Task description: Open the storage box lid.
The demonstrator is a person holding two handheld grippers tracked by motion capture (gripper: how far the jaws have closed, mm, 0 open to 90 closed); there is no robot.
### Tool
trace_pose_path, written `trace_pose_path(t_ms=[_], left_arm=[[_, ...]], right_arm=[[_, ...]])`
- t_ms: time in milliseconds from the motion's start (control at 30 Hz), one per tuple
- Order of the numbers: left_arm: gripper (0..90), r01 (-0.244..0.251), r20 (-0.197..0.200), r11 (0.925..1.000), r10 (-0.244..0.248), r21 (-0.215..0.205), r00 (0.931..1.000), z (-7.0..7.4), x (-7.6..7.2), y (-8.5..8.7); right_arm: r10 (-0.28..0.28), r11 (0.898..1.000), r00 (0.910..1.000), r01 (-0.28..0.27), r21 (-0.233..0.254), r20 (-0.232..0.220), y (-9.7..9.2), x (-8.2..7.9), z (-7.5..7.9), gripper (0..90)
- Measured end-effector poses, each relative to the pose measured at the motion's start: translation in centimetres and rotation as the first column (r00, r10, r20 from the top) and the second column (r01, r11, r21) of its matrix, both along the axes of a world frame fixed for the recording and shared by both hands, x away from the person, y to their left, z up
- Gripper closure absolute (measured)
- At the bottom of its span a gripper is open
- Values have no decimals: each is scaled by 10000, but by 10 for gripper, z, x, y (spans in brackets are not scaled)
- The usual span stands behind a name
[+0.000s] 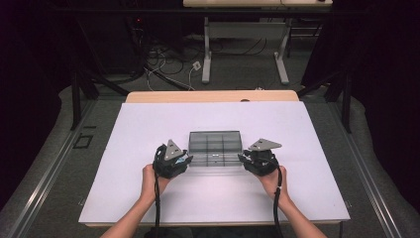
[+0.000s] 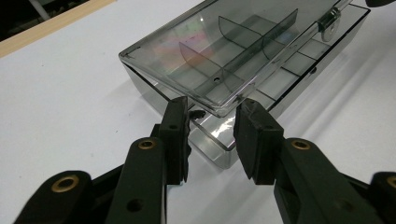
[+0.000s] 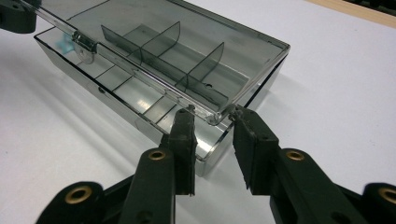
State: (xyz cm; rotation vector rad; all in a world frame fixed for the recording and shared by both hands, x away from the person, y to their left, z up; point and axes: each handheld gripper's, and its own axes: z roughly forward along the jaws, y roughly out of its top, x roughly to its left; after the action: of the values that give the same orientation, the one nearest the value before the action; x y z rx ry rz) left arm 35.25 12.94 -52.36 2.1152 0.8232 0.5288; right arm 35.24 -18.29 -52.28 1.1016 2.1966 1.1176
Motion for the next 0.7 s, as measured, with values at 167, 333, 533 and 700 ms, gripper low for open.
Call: trace_pose_path(t_ms=[167,333,533,700], left_arm=[[656,-22,150,10000,22,19,9999,1,-1,-1],[660,-10,205,9999,7,110,9998,2,-1,-2],[660,22,210,9995,-28,313,9998,5,-1,-2],[665,-154,413,9974,125,705,9991,7,-2,-5]], right_arm=[[-34,10000,9999,35,-59,140,-1,0,1,688],[-23,9998,9998,26,-177,175,-1,-1,2,685],[-22,9997,9996,29,-229,289,0,-2,4,680],[-39,9995,9993,51,-311,367,1,-1,8,680]])
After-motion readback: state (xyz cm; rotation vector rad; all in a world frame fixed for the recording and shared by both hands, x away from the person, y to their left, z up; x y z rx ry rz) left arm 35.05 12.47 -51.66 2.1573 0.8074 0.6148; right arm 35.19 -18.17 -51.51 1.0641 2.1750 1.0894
